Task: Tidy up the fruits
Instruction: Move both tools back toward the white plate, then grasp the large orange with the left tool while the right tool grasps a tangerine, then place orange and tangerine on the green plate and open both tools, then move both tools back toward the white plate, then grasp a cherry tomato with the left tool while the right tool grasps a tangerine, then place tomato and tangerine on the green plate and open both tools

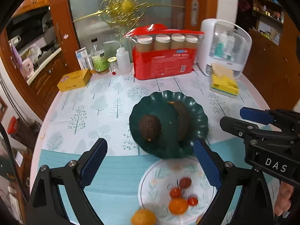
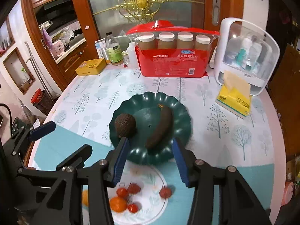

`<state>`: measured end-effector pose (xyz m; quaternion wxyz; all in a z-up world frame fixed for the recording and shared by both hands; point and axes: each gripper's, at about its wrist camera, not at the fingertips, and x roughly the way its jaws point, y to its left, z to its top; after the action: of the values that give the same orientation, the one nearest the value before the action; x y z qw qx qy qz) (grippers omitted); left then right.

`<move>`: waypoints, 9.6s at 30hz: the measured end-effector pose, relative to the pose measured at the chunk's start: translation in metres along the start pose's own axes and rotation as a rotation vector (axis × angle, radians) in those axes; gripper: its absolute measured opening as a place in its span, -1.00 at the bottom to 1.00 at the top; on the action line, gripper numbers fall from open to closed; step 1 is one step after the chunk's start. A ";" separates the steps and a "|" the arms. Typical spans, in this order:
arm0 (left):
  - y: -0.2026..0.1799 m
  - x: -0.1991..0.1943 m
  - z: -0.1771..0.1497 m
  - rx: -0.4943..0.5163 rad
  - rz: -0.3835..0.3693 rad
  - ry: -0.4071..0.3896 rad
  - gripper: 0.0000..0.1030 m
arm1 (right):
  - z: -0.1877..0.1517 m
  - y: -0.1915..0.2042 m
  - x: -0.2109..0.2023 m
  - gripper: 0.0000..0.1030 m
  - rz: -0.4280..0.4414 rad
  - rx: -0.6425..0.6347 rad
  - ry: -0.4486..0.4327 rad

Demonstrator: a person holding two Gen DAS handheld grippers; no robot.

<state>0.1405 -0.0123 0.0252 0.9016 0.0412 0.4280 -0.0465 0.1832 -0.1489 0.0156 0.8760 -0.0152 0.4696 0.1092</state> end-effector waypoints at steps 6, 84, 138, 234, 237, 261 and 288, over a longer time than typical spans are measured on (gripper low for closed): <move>-0.013 -0.036 -0.027 0.043 0.025 0.004 0.81 | -0.034 0.009 -0.035 -0.03 0.012 -0.009 -0.023; 0.040 0.073 -0.178 0.137 -0.355 0.334 -0.09 | -0.249 0.073 0.015 -0.26 -0.078 0.286 0.182; -0.012 0.261 0.071 0.076 -0.223 0.300 -0.09 | 0.002 -0.061 0.179 -0.25 -0.039 -0.034 0.177; -0.016 0.033 -0.213 0.359 -0.326 0.357 0.75 | -0.231 0.026 0.006 0.09 -0.054 0.262 0.140; -0.015 0.037 -0.215 0.349 -0.330 0.366 0.60 | -0.237 0.028 0.015 0.09 -0.057 0.258 0.156; -0.040 0.041 -0.238 0.411 -0.538 0.438 -0.46 | -0.253 0.043 0.045 -0.34 -0.047 0.233 0.198; 0.020 -0.013 -0.102 0.170 -0.368 0.173 -0.48 | -0.165 0.047 -0.030 -0.36 -0.035 0.114 0.013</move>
<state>0.0561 0.0200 -0.0279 0.8312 0.0420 0.4985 -0.2424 0.0220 -0.1298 -0.0482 0.8742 0.0258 0.4803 0.0668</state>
